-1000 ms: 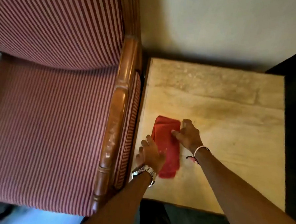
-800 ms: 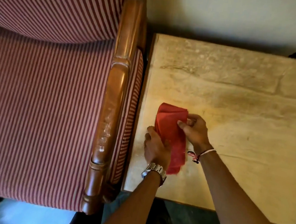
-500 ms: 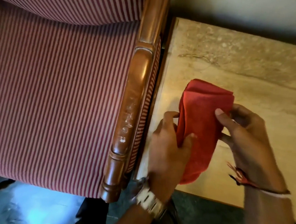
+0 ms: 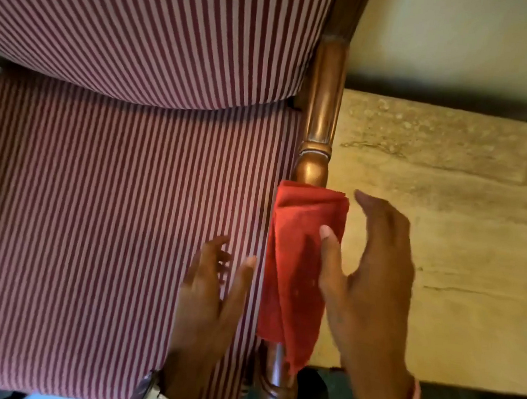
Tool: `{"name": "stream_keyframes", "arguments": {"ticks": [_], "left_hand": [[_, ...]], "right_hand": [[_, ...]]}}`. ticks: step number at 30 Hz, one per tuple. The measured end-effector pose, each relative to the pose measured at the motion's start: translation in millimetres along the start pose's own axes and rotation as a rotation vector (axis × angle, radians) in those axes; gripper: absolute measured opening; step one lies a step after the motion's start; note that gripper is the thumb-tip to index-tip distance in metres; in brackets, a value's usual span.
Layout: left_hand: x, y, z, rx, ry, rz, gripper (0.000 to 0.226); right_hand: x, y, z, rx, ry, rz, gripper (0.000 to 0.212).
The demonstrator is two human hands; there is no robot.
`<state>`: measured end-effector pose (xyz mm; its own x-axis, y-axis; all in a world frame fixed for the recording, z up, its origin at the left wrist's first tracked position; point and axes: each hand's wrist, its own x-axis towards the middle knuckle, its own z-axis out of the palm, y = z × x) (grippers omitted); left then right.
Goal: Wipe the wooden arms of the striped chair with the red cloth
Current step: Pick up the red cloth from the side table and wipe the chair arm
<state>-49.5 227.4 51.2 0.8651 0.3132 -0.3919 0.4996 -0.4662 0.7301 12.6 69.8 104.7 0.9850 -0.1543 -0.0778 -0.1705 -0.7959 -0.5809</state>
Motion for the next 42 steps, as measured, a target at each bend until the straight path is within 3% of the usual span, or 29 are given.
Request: {"name": "stream_keyframes", "arguments": {"ticks": [5,10,17,19,25,27,35,42], "left_hand": [[62,-93,-22,0.548,0.017,0.282,0.066],[109,-174,-22,0.899,-0.051,0.599,0.066],[121,-198,-13,0.889,0.007,0.643,0.071],[121,-200,-14,0.883,0.010,0.646,0.071],[121,-201,-13,0.843,0.018,0.651,0.072],[119,-199,-13,0.851,0.017,0.646,0.072],[118,-194,-13,0.913,0.039,0.632,0.071],[117,-198,-14,0.916,0.027,0.618,0.069]], "right_hand": [[-55,3,60,-0.297,-0.153,-0.171,0.066],[-19,5,87,-0.419,-0.075,-0.212,0.071],[112,-36,99,-0.538,-0.012,-0.202,0.069],[88,-28,99,-0.528,0.007,-0.213,0.066],[-97,13,88,-0.491,-0.100,-0.128,0.071],[-98,18,90,-0.485,-0.087,-0.104,0.071],[53,-18,97,-0.500,-0.024,-0.177,0.065],[-106,22,91,-0.514,-0.096,-0.162,0.071]]}}
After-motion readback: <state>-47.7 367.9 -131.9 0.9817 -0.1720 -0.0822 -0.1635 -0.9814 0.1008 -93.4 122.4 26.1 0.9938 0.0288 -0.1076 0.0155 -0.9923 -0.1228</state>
